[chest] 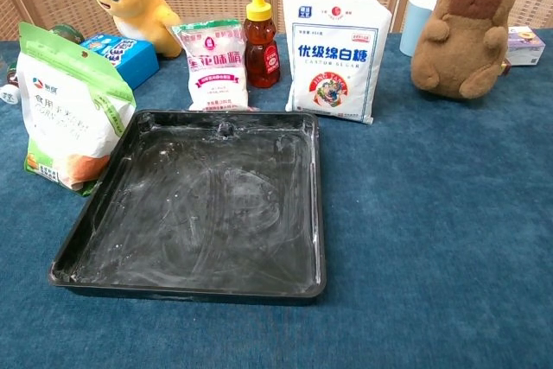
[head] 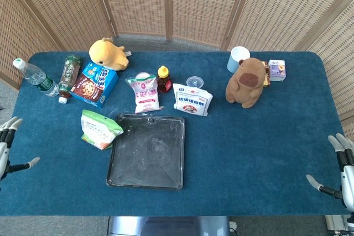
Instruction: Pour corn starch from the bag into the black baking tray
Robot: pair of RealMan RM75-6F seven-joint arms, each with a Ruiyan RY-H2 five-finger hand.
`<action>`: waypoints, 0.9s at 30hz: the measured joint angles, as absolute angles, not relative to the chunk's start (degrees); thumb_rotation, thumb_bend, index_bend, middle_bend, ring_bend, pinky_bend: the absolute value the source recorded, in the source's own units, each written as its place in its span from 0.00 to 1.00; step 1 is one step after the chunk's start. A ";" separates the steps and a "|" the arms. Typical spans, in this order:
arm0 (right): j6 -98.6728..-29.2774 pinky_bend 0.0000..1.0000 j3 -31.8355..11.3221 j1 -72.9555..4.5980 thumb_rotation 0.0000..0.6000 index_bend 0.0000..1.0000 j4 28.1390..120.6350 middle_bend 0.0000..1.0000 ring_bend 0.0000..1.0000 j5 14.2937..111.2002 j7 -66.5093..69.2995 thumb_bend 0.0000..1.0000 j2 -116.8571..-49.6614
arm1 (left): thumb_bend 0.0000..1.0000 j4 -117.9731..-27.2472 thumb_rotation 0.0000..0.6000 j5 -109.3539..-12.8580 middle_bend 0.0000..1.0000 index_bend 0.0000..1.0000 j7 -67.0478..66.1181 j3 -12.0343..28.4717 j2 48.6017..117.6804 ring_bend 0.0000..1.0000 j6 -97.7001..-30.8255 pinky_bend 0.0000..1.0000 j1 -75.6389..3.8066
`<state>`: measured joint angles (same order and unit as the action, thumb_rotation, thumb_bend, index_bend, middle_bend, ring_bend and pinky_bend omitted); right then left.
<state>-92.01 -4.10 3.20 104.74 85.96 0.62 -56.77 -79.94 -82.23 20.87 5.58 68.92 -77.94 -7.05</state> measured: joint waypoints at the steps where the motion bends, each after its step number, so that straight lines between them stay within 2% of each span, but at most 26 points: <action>1: -92.03 0.00 -4.11 3.21 0.83 0.05 104.77 0.00 0.00 85.91 0.61 0.03 -56.77 | 0.13 -79.34 1.00 -81.63 0.00 0.00 21.57 6.09 69.51 0.00 -76.35 0.02 -8.17; 7: -92.21 0.00 -4.32 3.33 0.83 0.05 104.79 0.00 0.00 85.44 0.87 0.03 -56.62 | 0.13 -77.96 1.00 -79.99 0.00 0.00 22.50 7.38 72.70 0.00 -70.58 0.02 -12.66; 13: -91.90 0.00 -4.50 3.29 0.83 0.05 104.60 0.00 0.00 84.84 1.49 0.03 -56.38 | 0.13 -76.54 1.00 -79.22 0.00 0.00 21.89 7.28 76.02 0.00 -67.60 0.02 -14.70; 27: -92.28 0.00 -4.84 3.40 0.83 0.05 104.44 0.00 0.00 84.62 2.28 0.03 -56.22 | 0.13 -72.37 1.00 -78.51 0.00 0.00 20.24 7.77 83.57 0.00 -65.02 0.02 -18.73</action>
<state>-92.28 -4.84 3.40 104.44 84.62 2.28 -56.22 -72.37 -78.51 20.24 7.77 83.57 -65.02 -18.73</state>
